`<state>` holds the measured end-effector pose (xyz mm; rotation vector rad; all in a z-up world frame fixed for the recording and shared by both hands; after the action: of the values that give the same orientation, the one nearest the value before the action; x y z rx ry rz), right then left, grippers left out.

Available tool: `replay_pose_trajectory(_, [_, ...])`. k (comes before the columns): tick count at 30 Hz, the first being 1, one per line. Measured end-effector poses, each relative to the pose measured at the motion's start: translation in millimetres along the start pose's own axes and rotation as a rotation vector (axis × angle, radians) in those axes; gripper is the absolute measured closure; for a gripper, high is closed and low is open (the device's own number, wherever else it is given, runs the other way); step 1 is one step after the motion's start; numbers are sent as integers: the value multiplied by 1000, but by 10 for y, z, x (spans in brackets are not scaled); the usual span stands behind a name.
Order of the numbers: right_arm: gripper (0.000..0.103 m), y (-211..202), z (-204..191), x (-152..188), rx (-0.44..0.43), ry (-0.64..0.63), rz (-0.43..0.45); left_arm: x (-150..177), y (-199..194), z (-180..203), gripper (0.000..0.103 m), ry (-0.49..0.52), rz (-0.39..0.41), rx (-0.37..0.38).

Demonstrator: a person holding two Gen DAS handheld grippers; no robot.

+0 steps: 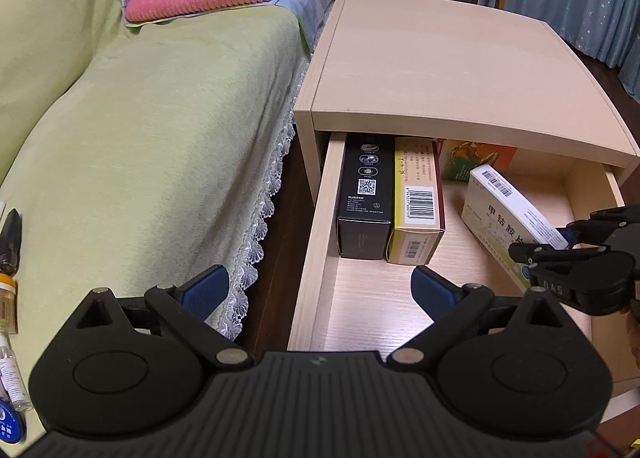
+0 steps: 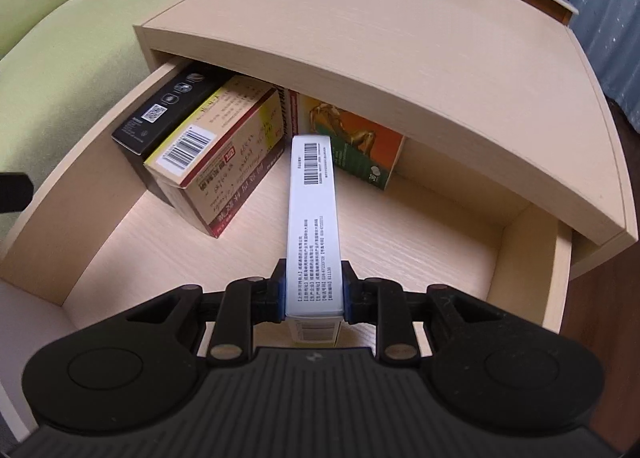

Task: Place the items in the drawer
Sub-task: 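Carry the white box with the right gripper to the open drawer, then lower the white box into the drawer and open the right gripper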

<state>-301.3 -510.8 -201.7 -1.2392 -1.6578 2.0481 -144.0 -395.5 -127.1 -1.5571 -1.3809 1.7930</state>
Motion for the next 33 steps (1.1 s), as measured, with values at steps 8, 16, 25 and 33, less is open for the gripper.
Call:
replay_pose_trajectory(8, [74, 200, -46, 55, -62, 24, -119, -53, 37, 5, 5, 3, 2, 8])
replay_pose_trajectory(16, [54, -133, 73, 196, -140, -116, -105, -76, 10, -45, 5, -11, 8, 8])
replay_pose_trajectory(25, [96, -15, 168, 347, -86, -283, -124, -79, -15, 27, 5, 2, 12, 8])
replay_pose_trajectory(33, [96, 45, 101, 215, -87, -223, -86, -67, -11, 37, 5, 4, 9, 1])
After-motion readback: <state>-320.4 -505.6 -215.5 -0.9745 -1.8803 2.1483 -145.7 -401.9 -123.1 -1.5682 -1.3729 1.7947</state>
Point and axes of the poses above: each gripper's, at about its wrist camera, not at the fingertips, and y roughly the way its jaws point, z to its right, x to its underside, the point moved 8 cm from there along y, roughly the way its jaws point, and after that the axes turned 1 degree about -z, right-handed, at the moved point
